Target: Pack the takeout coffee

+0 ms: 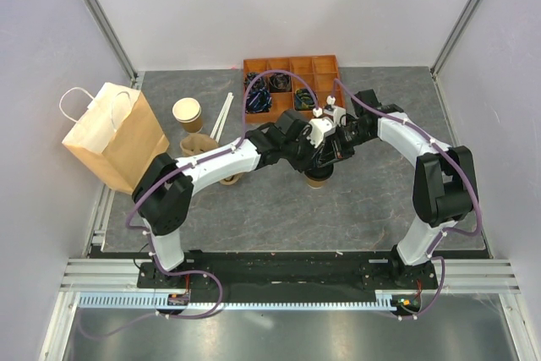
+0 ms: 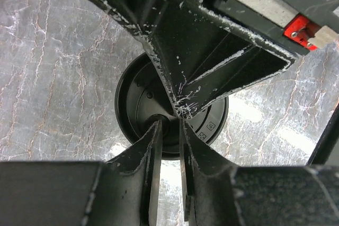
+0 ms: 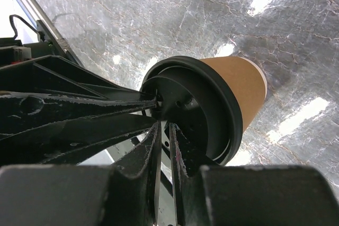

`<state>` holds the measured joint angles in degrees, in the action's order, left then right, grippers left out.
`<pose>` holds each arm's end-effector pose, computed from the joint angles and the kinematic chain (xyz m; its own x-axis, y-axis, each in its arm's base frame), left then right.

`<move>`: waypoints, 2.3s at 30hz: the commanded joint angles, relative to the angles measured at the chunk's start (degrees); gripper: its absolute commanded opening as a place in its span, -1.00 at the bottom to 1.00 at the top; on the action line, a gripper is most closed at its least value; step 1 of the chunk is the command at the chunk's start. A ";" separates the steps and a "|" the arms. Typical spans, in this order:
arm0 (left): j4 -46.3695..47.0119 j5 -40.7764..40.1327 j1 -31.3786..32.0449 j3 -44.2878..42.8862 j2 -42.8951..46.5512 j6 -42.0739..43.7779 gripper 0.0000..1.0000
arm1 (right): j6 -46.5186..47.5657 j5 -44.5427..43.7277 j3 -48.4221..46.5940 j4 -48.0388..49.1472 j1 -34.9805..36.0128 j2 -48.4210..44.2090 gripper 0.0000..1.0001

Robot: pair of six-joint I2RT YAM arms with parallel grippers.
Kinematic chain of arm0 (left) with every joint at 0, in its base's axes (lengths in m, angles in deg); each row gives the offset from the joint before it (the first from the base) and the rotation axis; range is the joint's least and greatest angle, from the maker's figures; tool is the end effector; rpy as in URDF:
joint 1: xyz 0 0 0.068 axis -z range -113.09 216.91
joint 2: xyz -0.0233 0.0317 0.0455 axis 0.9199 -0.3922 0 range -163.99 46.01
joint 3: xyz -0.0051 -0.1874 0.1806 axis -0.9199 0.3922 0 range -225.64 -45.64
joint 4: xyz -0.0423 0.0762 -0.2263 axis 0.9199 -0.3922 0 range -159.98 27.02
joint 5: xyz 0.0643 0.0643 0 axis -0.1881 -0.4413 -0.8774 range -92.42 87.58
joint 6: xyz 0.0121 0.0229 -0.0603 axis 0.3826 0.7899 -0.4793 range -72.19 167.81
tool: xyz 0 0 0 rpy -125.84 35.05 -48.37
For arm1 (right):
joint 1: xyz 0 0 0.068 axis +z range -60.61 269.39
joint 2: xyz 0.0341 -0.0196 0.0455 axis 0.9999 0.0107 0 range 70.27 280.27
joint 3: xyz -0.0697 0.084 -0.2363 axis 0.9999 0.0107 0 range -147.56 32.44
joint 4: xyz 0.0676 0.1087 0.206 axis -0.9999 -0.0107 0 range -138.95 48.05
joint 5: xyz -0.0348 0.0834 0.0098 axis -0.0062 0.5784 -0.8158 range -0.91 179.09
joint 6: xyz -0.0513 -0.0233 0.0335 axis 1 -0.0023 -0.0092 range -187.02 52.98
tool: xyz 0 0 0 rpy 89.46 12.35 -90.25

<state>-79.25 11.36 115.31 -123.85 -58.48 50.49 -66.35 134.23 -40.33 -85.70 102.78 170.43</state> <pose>0.2578 -0.3090 0.2269 -0.4090 0.5291 -0.7435 0.8628 0.4895 -0.1263 0.3097 0.1112 0.2060 -0.9160 -0.2265 -0.3311 -0.3970 0.6305 0.6670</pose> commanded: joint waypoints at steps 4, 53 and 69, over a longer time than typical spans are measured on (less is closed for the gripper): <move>-6.31 -1.30 -0.06 -5.97 2.79 2.42 -0.45 | 2.41 -3.14 2.02 -0.29 0.15 0.83 -0.63; -23.98 11.71 -20.18 -8.27 22.13 -1.10 0.35 | 9.35 -31.68 -15.47 -8.11 15.79 -3.48 0.96; -23.98 12.15 -21.07 -7.13 23.71 -0.30 0.36 | 13.22 -36.89 -14.86 -10.22 17.73 0.21 0.96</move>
<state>-103.62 21.96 94.46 -130.74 -36.29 49.13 -54.24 98.02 -54.52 -95.38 120.31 170.52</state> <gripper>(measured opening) 0.678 0.982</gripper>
